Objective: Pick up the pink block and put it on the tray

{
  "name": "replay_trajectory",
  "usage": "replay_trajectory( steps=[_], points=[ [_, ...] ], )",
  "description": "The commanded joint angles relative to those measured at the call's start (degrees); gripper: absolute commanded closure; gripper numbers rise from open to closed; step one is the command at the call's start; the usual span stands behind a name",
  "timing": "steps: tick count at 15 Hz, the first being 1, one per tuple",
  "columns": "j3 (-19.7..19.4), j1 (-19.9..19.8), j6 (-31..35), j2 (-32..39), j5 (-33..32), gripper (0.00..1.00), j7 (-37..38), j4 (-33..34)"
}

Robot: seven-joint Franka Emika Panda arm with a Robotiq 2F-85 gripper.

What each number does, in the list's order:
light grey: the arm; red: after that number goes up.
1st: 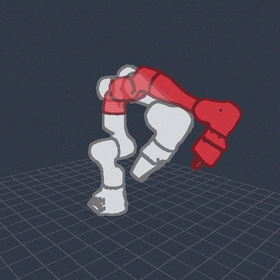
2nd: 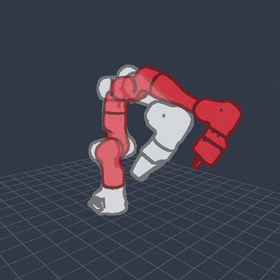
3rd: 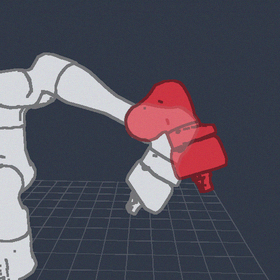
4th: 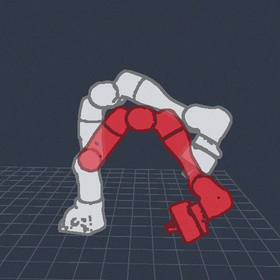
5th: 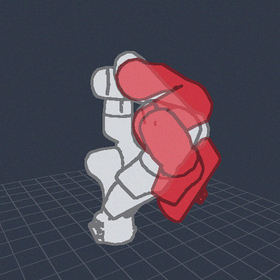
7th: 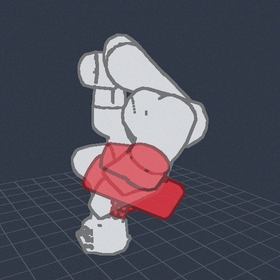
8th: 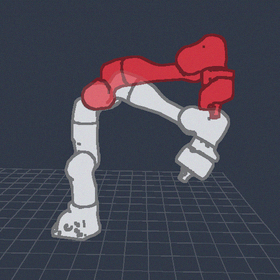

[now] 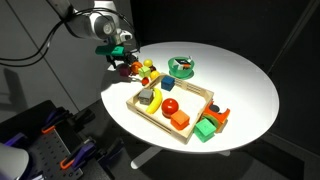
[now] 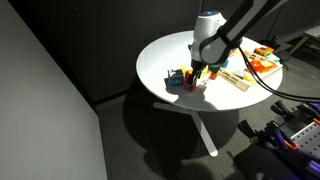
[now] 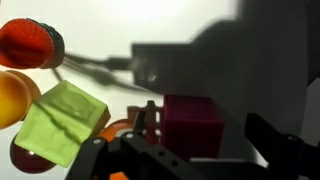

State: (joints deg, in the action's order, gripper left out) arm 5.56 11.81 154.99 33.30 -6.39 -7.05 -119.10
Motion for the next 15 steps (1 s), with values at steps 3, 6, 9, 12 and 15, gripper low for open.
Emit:
replay_trajectory(
  steps=[3,6,9,12,15],
  points=[
    [0.8,0.5,1.6,1.1,-0.8,0.04,1.2,1.0],
    [1.0,0.4,1.6,1.0,-0.7,0.31,0.9,0.9],
    [0.9,0.2,1.4,0.8,-0.7,0.57,0.8,0.8],
    [1.1,-0.3,1.0,-0.3,-0.5,0.67,0.4,0.3],
    [1.6,-1.1,-0.6,-1.9,0.0,0.68,-0.1,-0.2]
  ],
)
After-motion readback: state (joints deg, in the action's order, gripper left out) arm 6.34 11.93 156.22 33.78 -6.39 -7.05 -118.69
